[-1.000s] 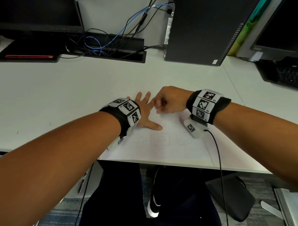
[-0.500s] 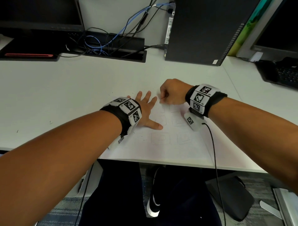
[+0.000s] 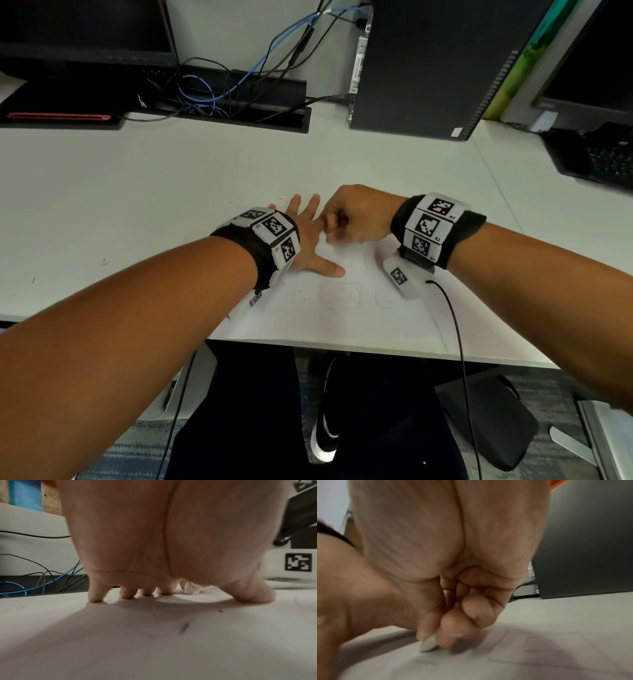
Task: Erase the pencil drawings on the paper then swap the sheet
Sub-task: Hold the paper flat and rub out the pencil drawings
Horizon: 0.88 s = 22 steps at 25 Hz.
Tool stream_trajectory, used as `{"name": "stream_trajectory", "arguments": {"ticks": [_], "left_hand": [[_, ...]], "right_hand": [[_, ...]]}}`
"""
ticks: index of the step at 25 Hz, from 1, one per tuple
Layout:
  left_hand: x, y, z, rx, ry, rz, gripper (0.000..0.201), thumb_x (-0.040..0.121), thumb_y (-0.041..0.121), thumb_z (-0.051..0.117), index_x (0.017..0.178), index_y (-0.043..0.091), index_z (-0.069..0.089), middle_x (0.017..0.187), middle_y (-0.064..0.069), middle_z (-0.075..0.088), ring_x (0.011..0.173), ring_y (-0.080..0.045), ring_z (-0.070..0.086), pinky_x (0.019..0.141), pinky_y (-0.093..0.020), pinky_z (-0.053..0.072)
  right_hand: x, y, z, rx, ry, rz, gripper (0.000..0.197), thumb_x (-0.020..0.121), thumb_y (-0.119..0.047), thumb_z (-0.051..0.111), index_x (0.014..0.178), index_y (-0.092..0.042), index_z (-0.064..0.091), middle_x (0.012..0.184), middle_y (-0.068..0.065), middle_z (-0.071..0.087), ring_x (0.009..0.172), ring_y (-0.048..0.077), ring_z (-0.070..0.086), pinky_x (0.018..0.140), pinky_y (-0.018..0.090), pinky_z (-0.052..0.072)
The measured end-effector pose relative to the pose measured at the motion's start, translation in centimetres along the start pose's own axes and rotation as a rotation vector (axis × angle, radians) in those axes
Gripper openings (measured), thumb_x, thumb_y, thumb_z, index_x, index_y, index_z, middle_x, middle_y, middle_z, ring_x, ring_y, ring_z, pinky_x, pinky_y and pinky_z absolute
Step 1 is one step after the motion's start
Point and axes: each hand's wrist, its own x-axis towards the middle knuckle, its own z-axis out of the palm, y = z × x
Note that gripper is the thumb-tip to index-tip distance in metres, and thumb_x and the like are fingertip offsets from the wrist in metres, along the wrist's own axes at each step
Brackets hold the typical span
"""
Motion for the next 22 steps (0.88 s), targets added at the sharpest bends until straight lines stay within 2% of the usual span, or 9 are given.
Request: {"name": "stream_trajectory", "arguments": {"ticks": [1,3,5,8,12,16,17,20,22], "left_hand": [[0.0,0.0,0.1,0.000,0.001,0.000,0.120,0.067,0.089,0.048,0.155,0.033,-0.013,0.161,-0.002,-0.027,0.148,-0.034,-0.019,0.116,-0.062,-0.001],[0.0,0.1,0.0,0.018,0.005,-0.005,0.124,0.067,0.089,0.048,0.154,0.029,-0.017,0.161,-0.002,-0.027,0.148,-0.034,-0.019,0.116,-0.062,0.000],[0.0,0.1,0.0,0.029,0.008,-0.010,0.125,0.068,0.089,0.047,0.153,0.026,-0.019,0.161,-0.002,-0.026,0.148,-0.034,-0.019,0.116,-0.063,0.001],[0.2,0.1,0.1,0.029,0.004,-0.008,0.126,0.066,0.090,0.046,0.153,0.025,-0.019,0.161,-0.002,-0.027,0.148,-0.034,-0.019,0.116,-0.063,0.001],[0.1,0.2,0.1,0.035,0.006,-0.011,0.125,0.068,0.089,0.047,0.154,0.026,-0.019,0.160,-0.002,-0.027,0.148,-0.034,-0.019,0.116,-0.063,0.001],[0.2,0.0,0.0,0.021,0.002,-0.010,0.127,0.067,0.090,0.047,0.154,0.026,-0.019,0.160,-0.002,-0.027,0.148,-0.034,-0.019,0.116,-0.063,0.001],[0.1,0.0,0.1,0.024,0.002,-0.010,0.126,0.067,0.090,0.047,0.154,0.026,-0.019,0.160,-0.002,-0.027,0.148,-0.034,-0.019,0.116,-0.063,0.001],[0.0,0.2,0.0,0.036,0.001,-0.011,0.125,0.068,0.089,0.047,0.154,0.026,-0.019,0.160,-0.002,-0.028,0.148,-0.034,-0.019,0.116,-0.063,0.001],[-0.1,0.1,0.0,0.034,0.000,-0.013,0.125,0.068,0.089,0.047,0.154,0.026,-0.019,0.160,-0.001,-0.028,0.148,-0.034,-0.019,0.116,-0.062,0.001]], "right_hand": [[0.1,0.0,0.1,-0.002,0.001,0.005,0.016,0.083,-0.019,0.071,0.067,-0.021,0.067,0.071,0.002,0.070,0.063,0.016,0.063,0.062,0.027,0.054],[0.7,0.7,-0.6,-0.032,0.116,0.061,0.009,0.084,-0.018,0.071,0.076,-0.016,0.071,0.072,-0.004,0.067,0.071,0.016,0.062,0.060,0.020,0.050],[1.0,1.0,-1.1,-0.035,0.171,0.091,0.009,0.085,-0.019,0.070,0.081,-0.011,0.071,0.070,-0.007,0.064,0.072,0.015,0.061,0.058,0.018,0.045],[0.7,0.9,-1.0,-0.003,0.057,0.062,0.011,0.084,-0.019,0.071,0.073,-0.016,0.068,0.063,-0.005,0.064,0.057,0.012,0.061,0.056,0.021,0.048],[0.4,1.9,-1.9,0.023,0.117,0.115,0.019,0.085,-0.017,0.072,0.067,-0.018,0.064,0.055,-0.005,0.063,0.047,0.006,0.056,0.060,0.024,0.048],[-0.5,0.9,-1.1,0.001,-0.061,0.048,0.014,0.085,-0.017,0.070,0.072,-0.012,0.068,0.060,0.003,0.066,0.043,0.001,0.053,0.057,0.017,0.045],[-0.5,0.9,-1.0,0.003,-0.053,0.043,0.014,0.085,-0.017,0.071,0.072,-0.011,0.068,0.060,0.003,0.066,0.044,0.001,0.053,0.058,0.017,0.045],[0.0,1.9,-1.7,0.030,0.116,0.118,0.020,0.085,-0.017,0.073,0.067,-0.018,0.064,0.055,-0.006,0.063,0.048,0.006,0.058,0.062,0.024,0.049],[-0.1,1.9,-1.7,0.037,0.089,0.121,0.021,0.084,-0.016,0.073,0.066,-0.019,0.064,0.053,-0.006,0.064,0.046,0.005,0.057,0.060,0.024,0.050]]}}
